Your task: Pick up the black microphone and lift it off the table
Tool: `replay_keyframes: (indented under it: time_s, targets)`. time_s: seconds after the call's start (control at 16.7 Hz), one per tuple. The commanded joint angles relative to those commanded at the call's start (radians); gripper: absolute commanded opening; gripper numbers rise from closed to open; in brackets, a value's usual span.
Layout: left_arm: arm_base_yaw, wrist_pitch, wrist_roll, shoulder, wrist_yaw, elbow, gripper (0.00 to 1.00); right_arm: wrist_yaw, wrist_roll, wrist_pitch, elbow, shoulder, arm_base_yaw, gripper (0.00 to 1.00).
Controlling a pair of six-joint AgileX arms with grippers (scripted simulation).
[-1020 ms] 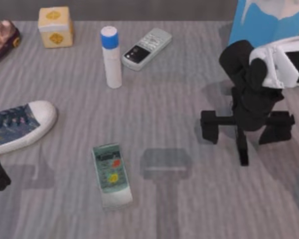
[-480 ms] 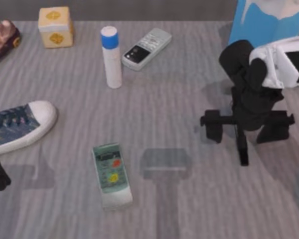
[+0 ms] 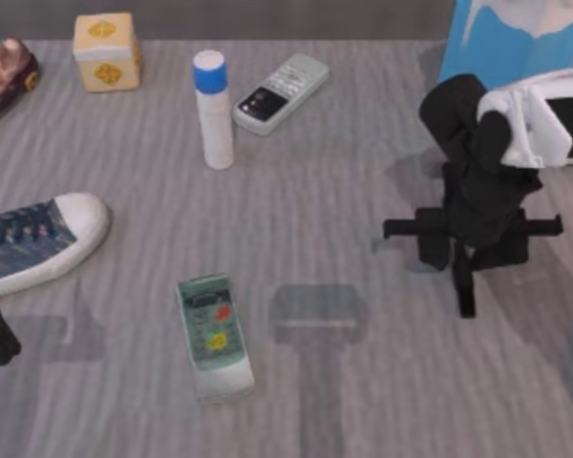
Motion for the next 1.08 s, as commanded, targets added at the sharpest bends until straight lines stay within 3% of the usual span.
replay_keyframes:
  time_s: [0.36,0.54,0.78,1.08]
  targets:
    - [0.0,0.0,0.0,0.0,0.0,0.0,1.0,0.015,-0.01,-0.021,0.022,-0.055,0.002,0.0]
    - [0.0,0.0,0.0,0.0,0.0,0.0,1.0,-0.005,-0.029,0.044,0.008,-0.066,0.004,0.0]
    - [0.0,0.0,0.0,0.0,0.0,0.0,1.0,-0.068,-0.084,0.262,-0.041,-0.103,0.006,0.0]
    - [0.0,0.0,0.0,0.0,0.0,0.0,1.0,-0.181,-0.187,0.657,-0.16,-0.183,0.004,0.0]
